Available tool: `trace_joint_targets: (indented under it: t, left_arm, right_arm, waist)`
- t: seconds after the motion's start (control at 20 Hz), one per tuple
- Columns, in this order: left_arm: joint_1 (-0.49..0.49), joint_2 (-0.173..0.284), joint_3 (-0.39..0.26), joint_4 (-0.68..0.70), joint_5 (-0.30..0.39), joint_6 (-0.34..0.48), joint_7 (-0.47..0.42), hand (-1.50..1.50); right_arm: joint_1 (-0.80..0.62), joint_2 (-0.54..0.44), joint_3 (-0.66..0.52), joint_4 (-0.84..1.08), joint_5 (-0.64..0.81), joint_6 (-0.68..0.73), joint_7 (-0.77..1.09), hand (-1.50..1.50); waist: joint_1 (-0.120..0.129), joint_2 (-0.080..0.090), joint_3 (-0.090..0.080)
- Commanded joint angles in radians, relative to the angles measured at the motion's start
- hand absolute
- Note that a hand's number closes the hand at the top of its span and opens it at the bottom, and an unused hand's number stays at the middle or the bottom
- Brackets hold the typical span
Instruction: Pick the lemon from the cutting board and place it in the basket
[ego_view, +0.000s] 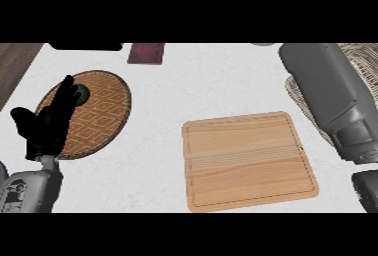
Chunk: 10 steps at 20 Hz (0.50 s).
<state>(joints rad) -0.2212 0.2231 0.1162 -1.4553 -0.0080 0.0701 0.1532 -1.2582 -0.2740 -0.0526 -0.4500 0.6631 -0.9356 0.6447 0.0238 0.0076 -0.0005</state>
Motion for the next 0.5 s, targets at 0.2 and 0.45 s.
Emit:
trace_joint_targets:
  t: [0.2, 0.45]
  left_arm:
    - [-0.024, 0.003, 0.003, 0.015, -0.008, -0.004, -0.008, 0.00]
    - [0.020, -0.008, -0.005, -0.050, 0.007, -0.013, 0.005, 0.00]
  right_arm:
    - [-0.043, -0.130, -0.064, 0.155, -0.021, 0.086, -0.077, 1.50]
    - [0.006, -0.155, -0.072, 0.239, -0.010, 0.083, -0.088, 1.50]
  waist:
    - [0.016, 0.010, 0.001]
    - [0.026, 0.011, 0.001]
